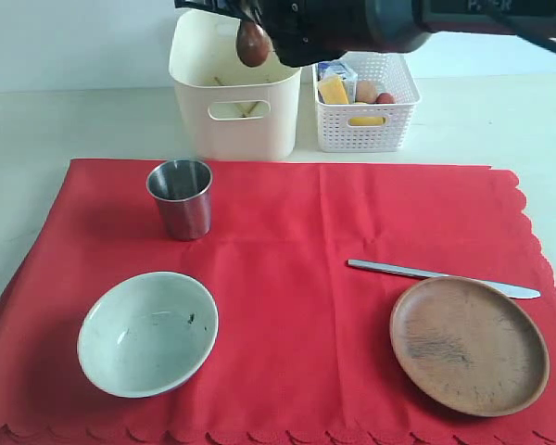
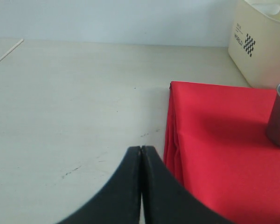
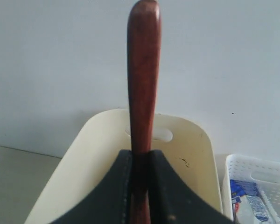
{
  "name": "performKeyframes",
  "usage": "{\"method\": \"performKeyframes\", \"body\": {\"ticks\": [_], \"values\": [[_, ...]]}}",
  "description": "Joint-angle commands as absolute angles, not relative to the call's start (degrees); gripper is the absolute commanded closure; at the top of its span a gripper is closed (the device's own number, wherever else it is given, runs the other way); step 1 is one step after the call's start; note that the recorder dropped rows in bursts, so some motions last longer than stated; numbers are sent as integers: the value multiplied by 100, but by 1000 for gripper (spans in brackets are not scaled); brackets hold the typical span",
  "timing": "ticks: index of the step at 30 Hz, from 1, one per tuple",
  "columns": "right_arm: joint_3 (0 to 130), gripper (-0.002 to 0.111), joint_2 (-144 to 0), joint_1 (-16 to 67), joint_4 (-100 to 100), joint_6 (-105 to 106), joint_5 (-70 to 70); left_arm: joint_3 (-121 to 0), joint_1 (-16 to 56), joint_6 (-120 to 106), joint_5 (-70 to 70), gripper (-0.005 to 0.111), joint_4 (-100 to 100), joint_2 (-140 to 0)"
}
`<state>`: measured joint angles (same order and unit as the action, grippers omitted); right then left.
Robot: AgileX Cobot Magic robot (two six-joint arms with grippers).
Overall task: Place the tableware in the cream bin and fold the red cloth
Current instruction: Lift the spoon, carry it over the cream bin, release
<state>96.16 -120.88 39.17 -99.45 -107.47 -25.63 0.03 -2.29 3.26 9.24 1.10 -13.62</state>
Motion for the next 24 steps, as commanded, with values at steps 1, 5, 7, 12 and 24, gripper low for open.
{"method": "performKeyframes", "body": {"ticks": [1, 5, 7, 12, 24], "values": [[9975, 108, -12436, 3886, -9995, -10817, -2622, 0, -222, 325, 886, 106, 80, -1408], [10132, 108, -12723, 3886, -9995, -10801, -2774, 0, -222, 325, 886, 106, 80, -1408], [10242, 107, -12844, 3886, -9995, -10801, -2916, 0, -222, 325, 886, 106, 80, -1408], [10284, 81, -12933, 3898, -9995, -10801, -3024, 0, -222, 325, 886, 106, 80, -1408], [10284, 55, -12534, 3925, -8183, -9454, -3173, 0, -222, 325, 886, 106, 80, -1408]]}}
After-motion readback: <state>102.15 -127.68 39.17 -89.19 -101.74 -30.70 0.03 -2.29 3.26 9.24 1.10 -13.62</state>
